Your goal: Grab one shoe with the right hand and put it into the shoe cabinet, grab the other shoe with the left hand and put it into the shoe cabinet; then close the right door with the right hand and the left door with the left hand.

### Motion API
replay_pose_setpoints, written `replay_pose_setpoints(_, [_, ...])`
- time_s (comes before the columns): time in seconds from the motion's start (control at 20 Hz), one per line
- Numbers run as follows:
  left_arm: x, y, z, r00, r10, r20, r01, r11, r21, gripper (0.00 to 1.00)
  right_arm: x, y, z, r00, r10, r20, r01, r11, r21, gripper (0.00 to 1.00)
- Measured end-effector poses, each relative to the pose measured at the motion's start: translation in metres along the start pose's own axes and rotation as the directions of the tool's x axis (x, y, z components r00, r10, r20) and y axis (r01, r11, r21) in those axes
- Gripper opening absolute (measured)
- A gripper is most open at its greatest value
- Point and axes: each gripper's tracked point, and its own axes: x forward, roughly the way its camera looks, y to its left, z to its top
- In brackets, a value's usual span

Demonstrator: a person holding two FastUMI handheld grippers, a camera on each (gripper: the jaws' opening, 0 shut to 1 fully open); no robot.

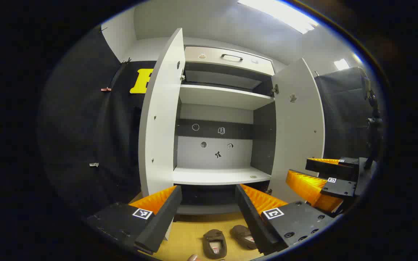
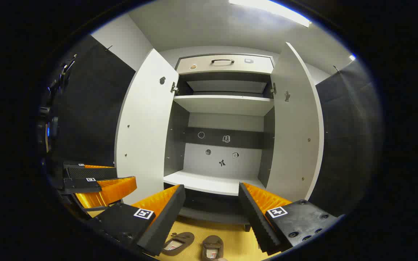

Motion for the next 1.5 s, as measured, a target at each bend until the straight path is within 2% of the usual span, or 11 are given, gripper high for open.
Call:
replay_pose_setpoints(0.4, [0.003,-0.006,0.0,1.0,-0.001,0.0,0.001,1.0,0.024,0.94,-0.004,-0.008,-0.006,1.0,-0.007,-0.021,0.007,1.0,0.017,0.97])
replay_pose_setpoints(0.65, [0.002,-0.012,0.002,1.0,-0.02,0.016,0.02,1.0,0.002,0.95,-0.009,-0.017,-0.011,0.999,-0.024,-0.036,0.025,1.0,0.016,0.97])
replay_pose_setpoints(1.05, [-0.002,-0.015,0.0,0.999,-0.044,0.016,0.043,0.998,0.056,0.94,-0.015,-0.022,-0.022,0.996,-0.075,-0.052,0.076,0.997,0.023,0.97])
replay_pose_setpoints(1.3, [0.0,-0.01,-0.007,0.998,-0.067,0.006,0.066,0.996,0.058,0.94,-0.017,-0.008,-0.054,0.989,-0.085,-0.118,0.084,0.996,-0.006,0.98])
replay_pose_setpoints(1.5, [0.005,-0.001,-0.016,0.998,-0.07,-0.001,0.07,0.996,0.048,0.95,-0.019,0.002,-0.095,0.974,-0.085,-0.211,0.097,0.994,0.047,0.98])
